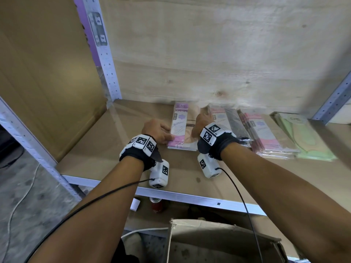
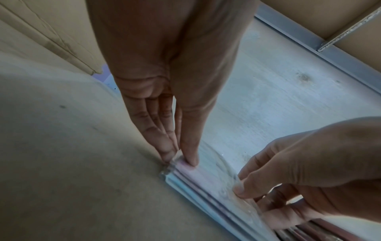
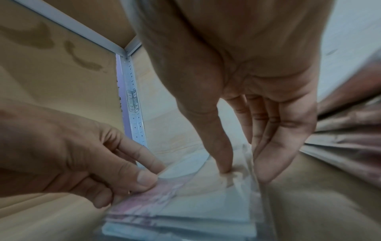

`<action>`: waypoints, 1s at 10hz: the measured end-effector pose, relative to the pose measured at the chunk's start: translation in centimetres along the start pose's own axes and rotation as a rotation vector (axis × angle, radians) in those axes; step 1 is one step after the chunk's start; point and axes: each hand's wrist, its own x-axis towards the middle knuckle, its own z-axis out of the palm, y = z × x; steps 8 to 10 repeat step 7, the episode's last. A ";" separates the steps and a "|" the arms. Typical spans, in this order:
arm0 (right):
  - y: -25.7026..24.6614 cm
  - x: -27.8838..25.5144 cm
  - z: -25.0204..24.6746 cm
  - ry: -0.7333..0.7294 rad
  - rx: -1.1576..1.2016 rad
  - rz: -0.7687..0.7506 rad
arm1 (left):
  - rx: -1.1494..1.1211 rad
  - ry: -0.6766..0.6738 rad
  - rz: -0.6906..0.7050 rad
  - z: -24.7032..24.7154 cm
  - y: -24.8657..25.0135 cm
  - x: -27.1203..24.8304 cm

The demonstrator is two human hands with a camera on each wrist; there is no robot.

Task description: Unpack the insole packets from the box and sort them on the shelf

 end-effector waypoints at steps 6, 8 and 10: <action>0.3 -0.7 -0.7 -0.004 -0.048 -0.047 | 0.097 -0.018 0.032 -0.4 0.7 -0.8; 0.2 -1.4 -1.8 0.016 -0.007 -0.076 | 0.084 0.088 0.063 -1.4 1.4 -1.3; 0.2 -1.4 -1.8 0.016 -0.007 -0.076 | 0.084 0.088 0.063 -1.4 1.4 -1.3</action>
